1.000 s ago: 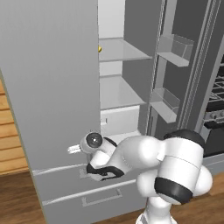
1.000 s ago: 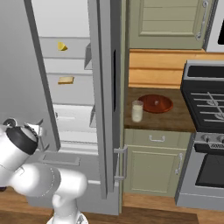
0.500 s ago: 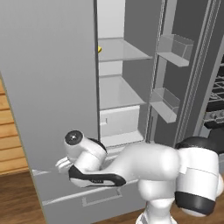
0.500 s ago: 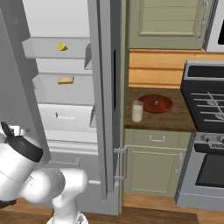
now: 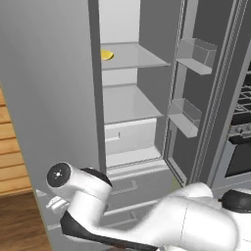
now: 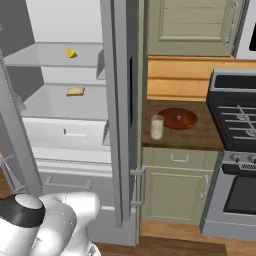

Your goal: Grab a lemon wedge from the fridge and one ice cube from the ice bowl, and put them in the glass of lemonade.

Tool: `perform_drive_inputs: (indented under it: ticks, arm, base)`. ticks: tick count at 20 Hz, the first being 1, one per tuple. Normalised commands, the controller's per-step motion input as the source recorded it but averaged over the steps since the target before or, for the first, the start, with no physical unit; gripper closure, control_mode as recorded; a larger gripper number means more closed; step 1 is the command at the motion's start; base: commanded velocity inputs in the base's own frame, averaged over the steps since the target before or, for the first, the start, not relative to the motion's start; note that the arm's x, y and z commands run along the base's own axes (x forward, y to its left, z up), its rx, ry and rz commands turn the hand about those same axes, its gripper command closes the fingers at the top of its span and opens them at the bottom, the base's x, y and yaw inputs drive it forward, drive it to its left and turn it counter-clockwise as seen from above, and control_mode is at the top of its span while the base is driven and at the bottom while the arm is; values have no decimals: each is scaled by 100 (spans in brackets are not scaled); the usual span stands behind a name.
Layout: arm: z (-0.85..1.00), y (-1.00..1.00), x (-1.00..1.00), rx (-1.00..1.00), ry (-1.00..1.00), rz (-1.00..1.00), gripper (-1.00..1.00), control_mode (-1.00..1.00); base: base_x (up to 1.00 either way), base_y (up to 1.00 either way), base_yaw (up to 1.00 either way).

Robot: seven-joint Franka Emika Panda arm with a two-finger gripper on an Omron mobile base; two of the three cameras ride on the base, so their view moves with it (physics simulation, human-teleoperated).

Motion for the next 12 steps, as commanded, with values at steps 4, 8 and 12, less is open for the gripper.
perform_drive_inputs:
  ticks: [4, 8, 12]
  arm:
    - [78, -77, -59, 20, -7, 0, 100, -100]
    - [88, -96, 0, 16, 11, -5, 100, -100]
    - [56, -100, 11, 15, 10, -4, 100, -100]
  base:
    - [0, 0, 0]
    - [0, 0, 0]
    - [0, 0, 0]
